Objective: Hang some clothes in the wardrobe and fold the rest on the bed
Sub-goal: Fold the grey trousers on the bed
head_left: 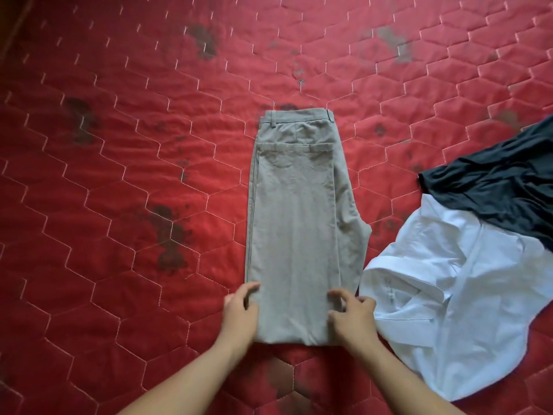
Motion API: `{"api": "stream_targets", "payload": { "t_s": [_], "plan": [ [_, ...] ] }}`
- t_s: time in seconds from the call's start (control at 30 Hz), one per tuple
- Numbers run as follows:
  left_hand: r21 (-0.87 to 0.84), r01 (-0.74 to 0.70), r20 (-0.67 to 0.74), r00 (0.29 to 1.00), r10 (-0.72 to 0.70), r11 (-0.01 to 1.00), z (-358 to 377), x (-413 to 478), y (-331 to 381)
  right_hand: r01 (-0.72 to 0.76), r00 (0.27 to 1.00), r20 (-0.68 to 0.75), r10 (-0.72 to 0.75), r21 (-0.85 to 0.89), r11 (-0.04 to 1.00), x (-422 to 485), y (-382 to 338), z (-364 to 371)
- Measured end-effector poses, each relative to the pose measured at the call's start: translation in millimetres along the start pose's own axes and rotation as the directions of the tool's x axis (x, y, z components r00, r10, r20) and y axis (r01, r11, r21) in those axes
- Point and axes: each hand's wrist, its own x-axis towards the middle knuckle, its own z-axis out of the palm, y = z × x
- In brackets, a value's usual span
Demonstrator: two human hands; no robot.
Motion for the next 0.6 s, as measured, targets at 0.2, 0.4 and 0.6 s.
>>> {"api": "stream_targets", "payload": {
  "t_s": [0.2,0.4,0.6],
  "plan": [
    [-0.196,0.257,0.334,0.925,-0.182,0.946,-42,31,35,-0.231,0.899,0.431,0.082,0.306,0.923,21,-30,-59],
    [0.066,-0.276,0.4,0.888,0.228,0.959,-80,62,60,0.382,0.886,0.297,-0.357,-0.028,0.924,39,-62,-97],
    [-0.108,-0.29,0.265,0.914,0.309,0.951,-77,105,97,0.456,0.888,0.053,-0.457,0.043,0.889,76,-98,-108]
  ]
}}
